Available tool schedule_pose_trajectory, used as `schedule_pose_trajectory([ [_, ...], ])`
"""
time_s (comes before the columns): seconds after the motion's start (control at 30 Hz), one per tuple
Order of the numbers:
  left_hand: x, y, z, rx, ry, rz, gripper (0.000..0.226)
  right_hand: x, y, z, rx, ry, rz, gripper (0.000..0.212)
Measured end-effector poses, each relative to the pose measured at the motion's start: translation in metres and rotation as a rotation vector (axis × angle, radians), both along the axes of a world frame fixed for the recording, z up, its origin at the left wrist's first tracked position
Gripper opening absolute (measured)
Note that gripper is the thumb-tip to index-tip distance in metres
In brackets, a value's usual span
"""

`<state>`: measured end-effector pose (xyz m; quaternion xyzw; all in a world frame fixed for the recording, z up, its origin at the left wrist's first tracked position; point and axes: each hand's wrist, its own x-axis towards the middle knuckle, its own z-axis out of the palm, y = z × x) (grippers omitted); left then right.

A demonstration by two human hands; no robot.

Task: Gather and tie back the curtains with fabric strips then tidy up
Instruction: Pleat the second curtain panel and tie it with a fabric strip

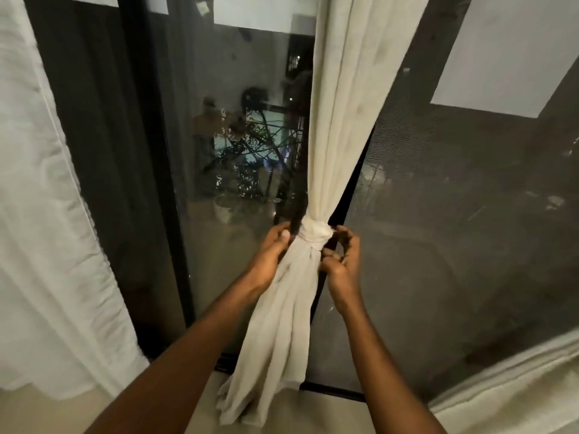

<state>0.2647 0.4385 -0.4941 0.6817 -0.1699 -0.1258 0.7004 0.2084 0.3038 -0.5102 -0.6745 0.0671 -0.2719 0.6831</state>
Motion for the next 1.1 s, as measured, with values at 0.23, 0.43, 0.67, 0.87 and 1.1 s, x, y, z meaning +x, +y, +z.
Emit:
schedule_pose_trajectory([
  [0.23,-0.003,0.0,-0.053,0.331,0.024,-0.027,0.066,0.008,0.013,-0.041,-0.319,0.461,0.311,0.082],
  [0.43,-0.008,0.004,-0.087,0.388,0.124,-0.058,0.069,0.005,0.019,-0.082,-0.433,0.531,0.357,0.067],
  [0.67,-0.026,0.005,-0.118,0.407,0.019,0.155,0.075,-0.003,0.018,-0.113,-0.453,0.617,0.323,0.051],
  [0.87,-0.032,0.004,-0.124,0.34,0.051,0.143,0.079,-0.002,0.018,-0.119,-0.299,0.607,0.144,0.043],
  [1.1,-0.035,-0.003,-0.115,0.417,0.106,0.119,0.084,0.005,0.024,-0.114,-0.412,0.551,0.197,0.047],
])
